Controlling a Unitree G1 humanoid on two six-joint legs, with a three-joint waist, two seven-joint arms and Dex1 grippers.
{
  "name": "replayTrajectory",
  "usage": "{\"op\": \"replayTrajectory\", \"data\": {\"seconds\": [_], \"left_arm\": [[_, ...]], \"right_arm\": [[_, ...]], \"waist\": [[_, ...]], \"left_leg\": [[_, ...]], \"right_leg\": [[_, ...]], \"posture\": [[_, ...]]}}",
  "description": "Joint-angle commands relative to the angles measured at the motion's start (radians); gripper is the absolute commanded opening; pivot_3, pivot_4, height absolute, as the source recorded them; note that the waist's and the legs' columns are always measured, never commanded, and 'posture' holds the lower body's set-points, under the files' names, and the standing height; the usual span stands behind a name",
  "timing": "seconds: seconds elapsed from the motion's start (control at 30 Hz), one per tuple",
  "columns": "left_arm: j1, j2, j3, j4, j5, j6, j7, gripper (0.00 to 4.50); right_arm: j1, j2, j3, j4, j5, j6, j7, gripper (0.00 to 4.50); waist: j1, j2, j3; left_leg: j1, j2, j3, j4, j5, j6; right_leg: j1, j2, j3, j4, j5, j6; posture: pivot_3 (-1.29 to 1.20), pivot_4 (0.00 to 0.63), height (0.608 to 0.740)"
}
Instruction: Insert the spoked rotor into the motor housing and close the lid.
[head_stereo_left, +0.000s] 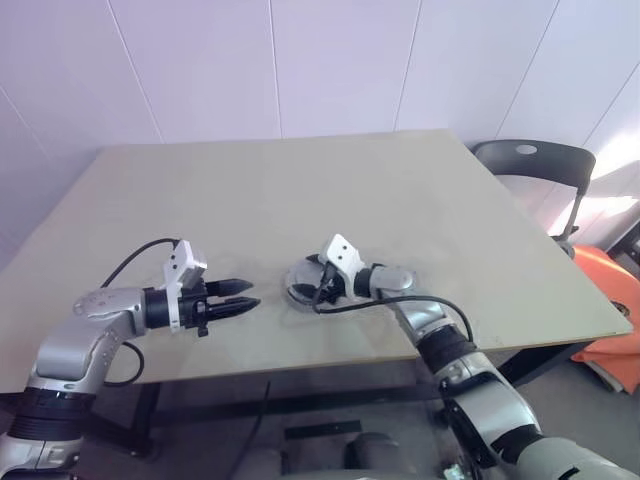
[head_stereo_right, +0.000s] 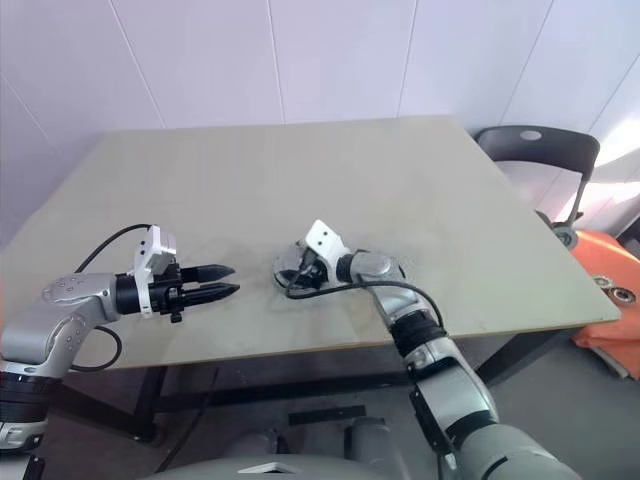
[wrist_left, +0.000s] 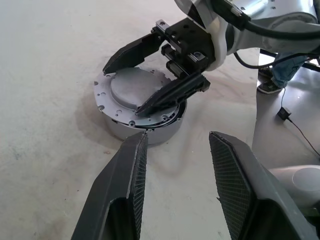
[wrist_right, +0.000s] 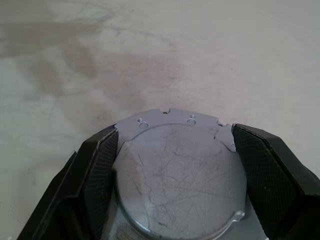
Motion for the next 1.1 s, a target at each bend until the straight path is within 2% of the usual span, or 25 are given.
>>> {"op": "replayTrajectory", "data": {"seconds": [0.03,0.3,0.57,1.1], "left_arm": [[-0.003,0.003,0.027,-0.024,-0.007,-0.008,0.005,2.11],[-0.006,0.005,0.031,-0.021,-0.008,-0.007,0.007,2.11],[-0.008,0.003,0.033,-0.014,-0.006,-0.010,0.012,2.11],[0.019,-0.001,0.044,-0.045,-0.017,-0.003,0.035,2.11]], "right_arm": [[-0.034,-0.016,-0.074,0.069,0.040,0.069,-0.006,3.28],[-0.051,-0.024,-0.098,0.069,0.106,0.137,0.071,3.28],[-0.003,-0.041,-0.073,-0.112,0.170,0.129,0.243,3.28],[-0.024,-0.034,-0.056,-0.036,0.099,0.028,0.232,3.28]], "waist": [[0.001,0.000,0.000],[0.002,0.000,0.000],[0.000,0.001,0.000],[-0.001,0.001,0.001]], "left_leg": [[0.000,0.000,0.000,0.000,0.000,0.000],[-0.002,0.000,0.000,0.001,0.000,0.000],[-0.009,0.000,-0.001,-0.001,-0.001,0.001],[-0.009,0.000,0.000,-0.002,-0.001,0.001]], "right_leg": [[0.000,0.000,0.000,0.000,0.000,0.000],[-0.001,-0.001,0.000,-0.001,0.000,0.000],[-0.007,-0.001,0.000,-0.002,0.001,0.005],[-0.009,-0.001,0.000,-0.001,0.001,0.005]], "posture": [[0.00,0.000,0.740],[0.00,0.000,0.740],[0.00,0.000,0.740],[0.00,0.000,0.740]]}}
